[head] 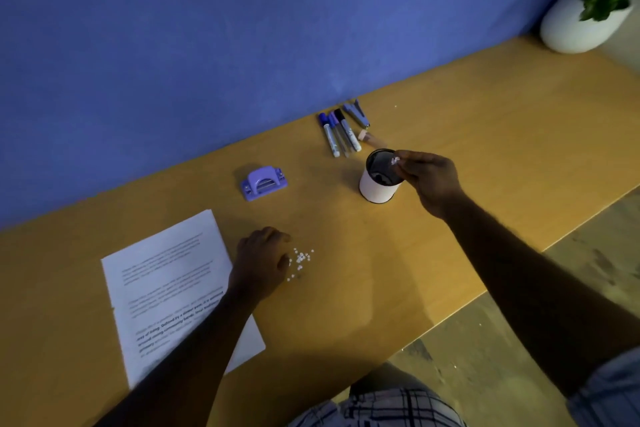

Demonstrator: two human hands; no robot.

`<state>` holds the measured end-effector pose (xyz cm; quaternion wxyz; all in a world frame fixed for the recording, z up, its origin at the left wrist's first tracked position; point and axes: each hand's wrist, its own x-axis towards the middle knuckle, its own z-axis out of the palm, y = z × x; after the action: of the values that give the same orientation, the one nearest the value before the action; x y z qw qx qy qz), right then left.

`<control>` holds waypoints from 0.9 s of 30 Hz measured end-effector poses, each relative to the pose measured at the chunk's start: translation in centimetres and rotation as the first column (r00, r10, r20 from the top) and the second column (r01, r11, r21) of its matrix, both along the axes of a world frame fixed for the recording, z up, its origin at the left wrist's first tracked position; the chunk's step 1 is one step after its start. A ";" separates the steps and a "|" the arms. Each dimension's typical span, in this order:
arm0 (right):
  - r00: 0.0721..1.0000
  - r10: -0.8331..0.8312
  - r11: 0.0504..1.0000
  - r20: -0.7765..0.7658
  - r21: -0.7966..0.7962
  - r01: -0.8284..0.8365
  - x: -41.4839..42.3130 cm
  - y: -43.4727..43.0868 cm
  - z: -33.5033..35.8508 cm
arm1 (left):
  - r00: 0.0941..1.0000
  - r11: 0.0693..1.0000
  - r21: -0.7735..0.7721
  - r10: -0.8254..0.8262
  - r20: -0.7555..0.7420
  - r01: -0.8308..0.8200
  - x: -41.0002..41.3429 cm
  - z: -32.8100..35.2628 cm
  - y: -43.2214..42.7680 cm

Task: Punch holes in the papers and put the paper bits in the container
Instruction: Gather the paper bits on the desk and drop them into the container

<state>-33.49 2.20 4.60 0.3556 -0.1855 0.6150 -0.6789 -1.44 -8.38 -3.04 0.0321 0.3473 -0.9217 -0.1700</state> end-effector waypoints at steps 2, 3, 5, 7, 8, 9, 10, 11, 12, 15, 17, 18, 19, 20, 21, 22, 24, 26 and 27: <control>0.965 0.028 0.982 -0.262 0.186 0.022 -1.3 -0.3 0.1 | 1.000 1.000 0.002 -0.002 0.012 0.002 -0.1 0.0 -0.2; 0.900 0.092 0.954 -0.427 0.295 0.043 -1.9 -0.5 0.3 | 1.000 1.000 0.003 -0.008 0.015 0.008 0.0 -0.1 -0.3; 0.696 0.275 0.897 -0.663 0.437 0.063 -2.5 -1.0 0.8 | 1.000 1.000 0.007 -0.008 0.012 0.008 0.0 -0.1 -0.5; 0.523 0.370 0.885 -0.767 0.463 0.053 -2.7 -1.3 1.2 | 1.000 1.000 0.011 0.003 0.001 -0.003 0.0 -0.1 -0.6; 0.470 0.384 0.887 -0.795 0.459 0.052 -2.8 -1.5 1.4 | 1.000 1.000 0.011 0.005 -0.001 -0.005 0.0 0.0 -0.6; 0.432 0.390 0.889 -0.814 0.455 0.055 -2.8 -1.6 1.6 | 1.000 1.000 0.012 0.005 -0.002 -0.005 -0.1 0.0 -0.7; 0.401 0.394 0.889 -0.827 0.454 0.062 -2.9 -1.7 1.9 | 1.000 1.000 0.012 0.006 -0.003 -0.005 -0.1 0.1 -0.7; 0.376 0.399 0.888 -0.836 0.455 0.070 -2.9 -1.9 2.1 | 1.000 1.000 0.010 0.008 -0.005 -0.008 -0.1 0.1 -0.7; 0.361 0.399 0.888 -0.843 0.454 0.077 -2.9 -2.0 2.4 | 1.000 1.000 0.007 0.011 -0.006 -0.011 -0.1 0.1 -0.8; 0.359 0.405 0.889 -0.841 0.454 0.061 -2.9 -2.2 2.6 | 1.000 1.000 0.000 0.019 0.004 -0.019 0.2 0.0 -0.7; 0.354 0.472 0.860 -0.808 0.510 0.017 -2.9 -2.3 2.7 | 1.000 1.000 -0.005 0.024 0.007 -0.024 0.4 -0.1 -0.7; 0.360 0.499 0.845 -0.789 0.535 0.002 -2.9 -2.3 2.7 | 1.000 1.000 -0.006 0.025 0.011 -0.025 0.6 -0.1 -0.7; 0.377 0.507 0.837 -0.775 0.547 0.000 -3.0 -2.4 2.6 | 0.999 1.000 -0.006 0.027 0.017 -0.027 0.7 -0.2 -0.7; 0.397 0.500 0.837 -0.770 0.548 0.008 -3.0 -2.4 2.6 | 0.999 1.000 -0.008 0.030 0.020 -0.030 0.8 -0.2 -0.7; 0.411 0.484 0.841 -0.772 0.540 0.024 -3.1 -2.4 2.6 | 0.999 0.999 -0.009 0.034 0.021 -0.033 0.9 -0.2 -0.7; 0.418 0.469 0.845 -0.778 0.533 0.045 -3.1 -2.4 2.6 | 0.999 0.999 -0.007 0.037 0.019 -0.037 1.0 -0.2 -0.7; 0.443 0.459 0.837 -0.770 0.542 0.075 -3.0 -2.5 2.6 | 0.999 0.999 -0.009 0.042 0.008 -0.042 1.1 -0.3 -0.6; 0.484 0.496 0.805 -0.721 0.590 0.055 -3.0 -2.6 2.5 | 0.999 0.999 -0.015 0.047 0.002 -0.047 1.2 -0.3 -0.5; 0.496 0.520 0.788 -0.695 0.615 0.036 -3.0 -2.6 2.6 | 0.999 0.999 -0.018 0.049 0.001 -0.049 1.2 -0.3 -0.5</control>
<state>-36.54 -0.42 7.15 0.1493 -0.4649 0.8410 -0.2329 -0.26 -8.85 -3.31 0.0389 0.3693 -0.9144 -0.1608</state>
